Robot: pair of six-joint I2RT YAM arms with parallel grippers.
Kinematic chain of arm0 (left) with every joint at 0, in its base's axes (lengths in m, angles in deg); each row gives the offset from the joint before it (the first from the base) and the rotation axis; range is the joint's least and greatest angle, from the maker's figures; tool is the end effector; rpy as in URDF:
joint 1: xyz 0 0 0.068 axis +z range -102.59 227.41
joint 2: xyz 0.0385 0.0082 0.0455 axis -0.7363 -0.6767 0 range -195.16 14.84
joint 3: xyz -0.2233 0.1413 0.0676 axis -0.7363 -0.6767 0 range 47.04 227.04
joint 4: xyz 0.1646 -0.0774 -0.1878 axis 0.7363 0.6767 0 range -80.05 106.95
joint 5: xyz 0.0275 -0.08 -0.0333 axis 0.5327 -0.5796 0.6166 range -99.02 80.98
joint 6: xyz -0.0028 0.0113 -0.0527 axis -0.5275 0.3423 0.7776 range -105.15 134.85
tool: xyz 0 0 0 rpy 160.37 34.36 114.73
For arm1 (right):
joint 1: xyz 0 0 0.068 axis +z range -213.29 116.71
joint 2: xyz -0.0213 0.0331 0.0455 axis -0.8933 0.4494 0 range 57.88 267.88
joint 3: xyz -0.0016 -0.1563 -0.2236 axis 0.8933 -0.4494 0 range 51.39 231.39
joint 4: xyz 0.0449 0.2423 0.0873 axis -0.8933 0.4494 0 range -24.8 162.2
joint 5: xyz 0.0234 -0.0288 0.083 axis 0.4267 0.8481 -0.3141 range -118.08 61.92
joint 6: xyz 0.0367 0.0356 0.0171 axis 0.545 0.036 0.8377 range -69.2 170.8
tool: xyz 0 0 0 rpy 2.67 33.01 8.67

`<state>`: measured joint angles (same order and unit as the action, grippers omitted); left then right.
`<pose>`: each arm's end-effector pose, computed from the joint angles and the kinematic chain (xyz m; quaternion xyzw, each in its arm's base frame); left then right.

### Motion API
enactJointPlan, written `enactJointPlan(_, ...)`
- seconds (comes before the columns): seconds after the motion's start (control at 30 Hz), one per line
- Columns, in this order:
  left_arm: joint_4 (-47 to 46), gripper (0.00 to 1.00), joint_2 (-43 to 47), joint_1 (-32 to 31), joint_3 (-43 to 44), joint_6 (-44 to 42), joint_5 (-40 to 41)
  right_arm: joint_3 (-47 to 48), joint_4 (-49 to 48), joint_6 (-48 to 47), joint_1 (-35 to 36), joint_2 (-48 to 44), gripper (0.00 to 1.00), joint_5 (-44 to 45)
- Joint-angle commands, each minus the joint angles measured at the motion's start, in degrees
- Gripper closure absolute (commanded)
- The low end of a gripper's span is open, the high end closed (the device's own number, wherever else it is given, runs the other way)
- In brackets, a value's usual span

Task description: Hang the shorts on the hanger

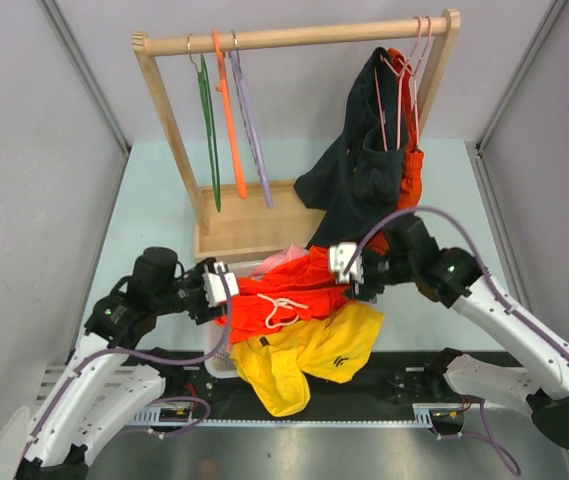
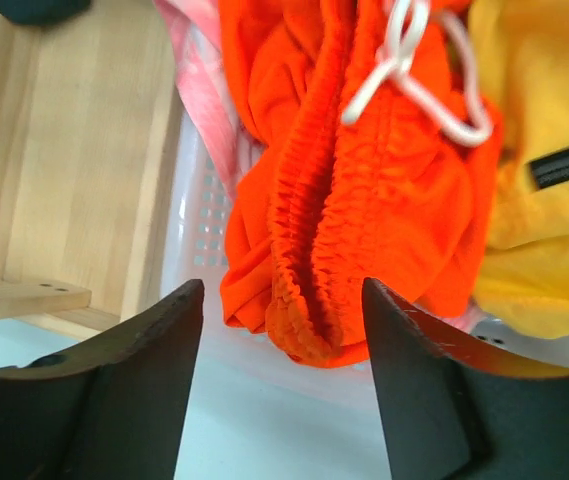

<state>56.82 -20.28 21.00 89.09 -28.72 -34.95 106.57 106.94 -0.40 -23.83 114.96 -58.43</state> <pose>0.1018 -0.0679 0.2863 0.5841 0.6689 -0.1395 0.4380 0.1423 0.1405 0.3147 -0.7034 0.5504 0.2005 0.4025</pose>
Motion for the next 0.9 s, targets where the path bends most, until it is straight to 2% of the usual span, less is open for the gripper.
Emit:
enactJointPlan(0.0,4.0,0.28,-1.0,0.6,13.0,7.0,-5.6,17.1,0.9,18.4,0.2,3.1,0.36,-0.3)
enactJointPlan(0.03,4.0,0.28,-1.4,0.5,16.6,8.7,-5.0,23.9,0.3,22.2,0.2,4.6,0.35,0.6)
enactJointPlan(0.07,3.5,0.27,-1.8,0.5,18.1,11.7,-4.6,27.0,-0.3,28.9,0.1,7.5,0.34,1.5)
enactJointPlan(0.13,1.9,0.24,-2.2,0.6,21.1,14.9,-1.9,35.5,-1.1,34.1,0.0,10.4,0.34,1.5)
enactJointPlan(0.17,-0.9,0.23,-2.1,0.6,21.6,19.1,-0.8,37.9,-3.9,40.1,0.1,12.8,0.35,2.4)
enactJointPlan(0.23,-5.2,0.18,-1.2,0.9,22.1,24.2,1.6,44.1,-8.4,45.1,0.3,15.1,0.37,4.1)
enactJointPlan(0.27,-6.3,0.11,-1.1,3.4,22.3,25.6,1.0,46.2,-9.6,48.4,0.4,17.9,0.37,4.8)
enactJointPlan(0.37,-9.7,0.09,-1.4,8.6,23.8,31.4,1.0,55.8,-11.6,50.7,2.5,22.7,0.38,8.5)
enactJointPlan(0.5,-13.3,0.0,-1.6,13.3,25.6,37.8,-0.2,68.9,-12.6,54.5,5.4,33.7,0.39,14.6)
enactJointPlan(0.63,-15.0,0.0,-0.6,17.1,25.4,41.4,-1.4,81.0,-12.3,56.5,10.4,41.7,0.42,25.5)
enactJointPlan(0.87,-15.1,0.0,2.9,21.3,23.8,42.9,-3.3,83.6,-14.2,54.1,16.2,45.0,0.47,34.5)
